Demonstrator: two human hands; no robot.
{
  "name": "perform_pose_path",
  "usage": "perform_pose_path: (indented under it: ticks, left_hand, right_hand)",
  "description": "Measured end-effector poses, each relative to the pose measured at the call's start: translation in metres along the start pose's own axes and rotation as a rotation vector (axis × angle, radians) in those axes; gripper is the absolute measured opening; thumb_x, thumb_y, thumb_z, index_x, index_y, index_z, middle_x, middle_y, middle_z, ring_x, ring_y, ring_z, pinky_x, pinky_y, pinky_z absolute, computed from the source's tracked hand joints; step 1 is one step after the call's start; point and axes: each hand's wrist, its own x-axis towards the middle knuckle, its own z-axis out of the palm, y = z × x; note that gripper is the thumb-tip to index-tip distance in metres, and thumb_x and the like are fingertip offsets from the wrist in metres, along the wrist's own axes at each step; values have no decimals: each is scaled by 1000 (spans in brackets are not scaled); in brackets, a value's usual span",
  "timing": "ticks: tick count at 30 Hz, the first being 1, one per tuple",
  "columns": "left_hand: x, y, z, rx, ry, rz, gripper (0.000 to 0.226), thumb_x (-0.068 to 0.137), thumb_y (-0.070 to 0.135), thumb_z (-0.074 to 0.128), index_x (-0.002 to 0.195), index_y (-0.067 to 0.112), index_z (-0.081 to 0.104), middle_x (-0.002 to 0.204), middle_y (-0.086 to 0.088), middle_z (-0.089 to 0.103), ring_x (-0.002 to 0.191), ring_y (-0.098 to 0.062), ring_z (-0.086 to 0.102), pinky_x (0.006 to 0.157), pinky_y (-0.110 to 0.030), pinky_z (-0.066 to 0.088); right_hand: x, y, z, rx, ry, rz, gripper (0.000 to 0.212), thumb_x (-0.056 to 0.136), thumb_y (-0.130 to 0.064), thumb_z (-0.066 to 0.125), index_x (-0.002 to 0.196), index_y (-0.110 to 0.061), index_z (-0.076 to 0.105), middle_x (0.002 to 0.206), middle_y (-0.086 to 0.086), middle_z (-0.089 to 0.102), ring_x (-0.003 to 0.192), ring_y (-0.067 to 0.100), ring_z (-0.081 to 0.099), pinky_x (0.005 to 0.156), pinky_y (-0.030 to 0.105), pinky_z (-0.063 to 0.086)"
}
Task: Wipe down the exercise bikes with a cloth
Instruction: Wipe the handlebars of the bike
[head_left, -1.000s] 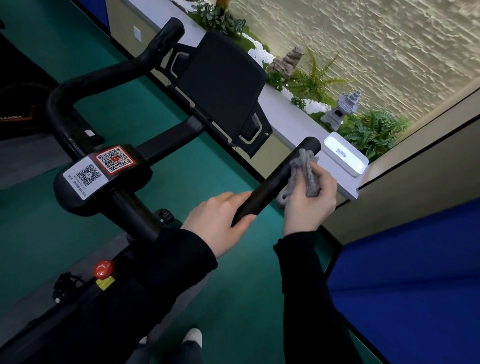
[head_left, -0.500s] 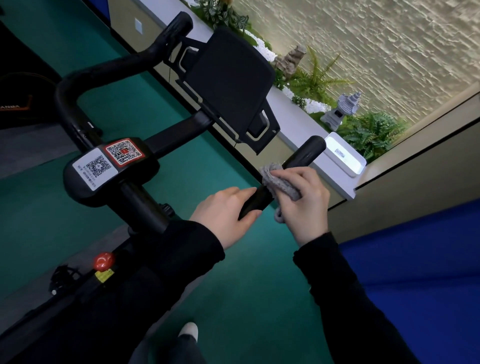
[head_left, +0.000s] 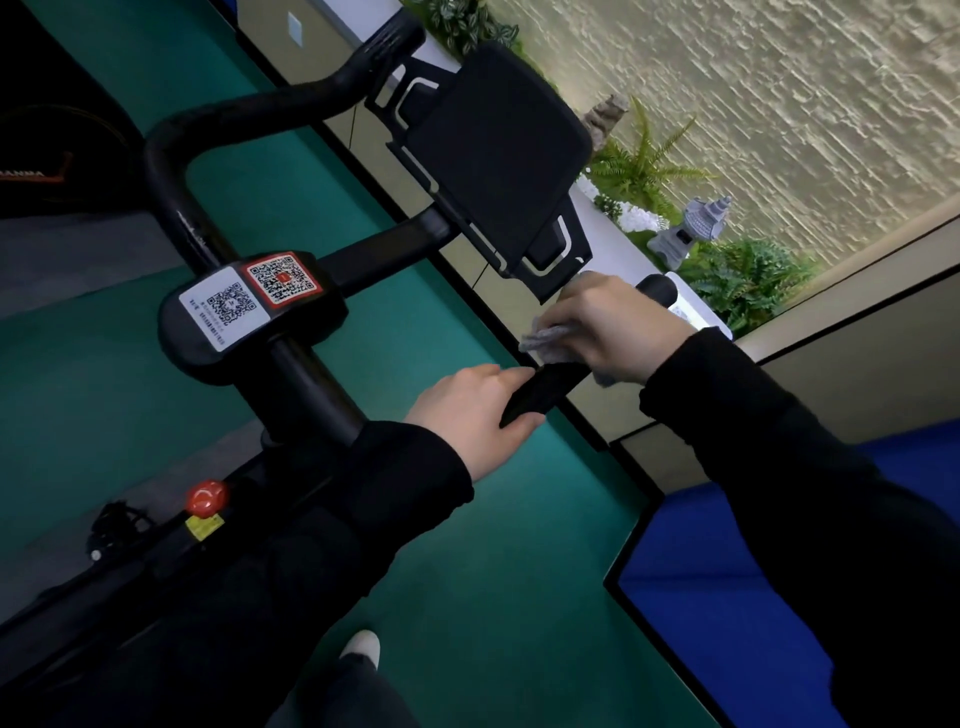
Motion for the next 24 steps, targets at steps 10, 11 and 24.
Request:
perform_pose_path:
  ticks: [10, 11, 24]
  left_hand:
    - [-1, 3, -3, 8, -19, 7, 39, 91, 45, 48, 126, 28, 50, 100, -1, 58, 95, -25, 57, 77, -36, 49]
    - [-2, 3, -3, 11, -21, 9, 40, 91, 45, 48, 127, 29, 49, 101, 0, 58, 96, -25, 57, 77, -36, 48]
    - [-1, 4, -3, 19, -31, 0, 41, 92, 45, 46, 129, 28, 47, 103, 1, 57, 96, -24, 57, 76, -34, 48]
  right_hand:
    - [-5, -1, 7, -43, -53, 65, 23, 92, -34, 56, 112, -27, 65, 107, -3, 64, 107, 20, 55, 94, 41, 35]
    - [-5, 0, 5, -16, -89, 55, 24, 92, -34, 57, 113, -25, 65, 109, -1, 64, 106, 21, 57, 94, 39, 36]
    - [16, 13, -7, -213, -145, 154, 18, 90, -23, 60, 102, -12, 68, 97, 12, 66, 95, 31, 59, 76, 32, 43]
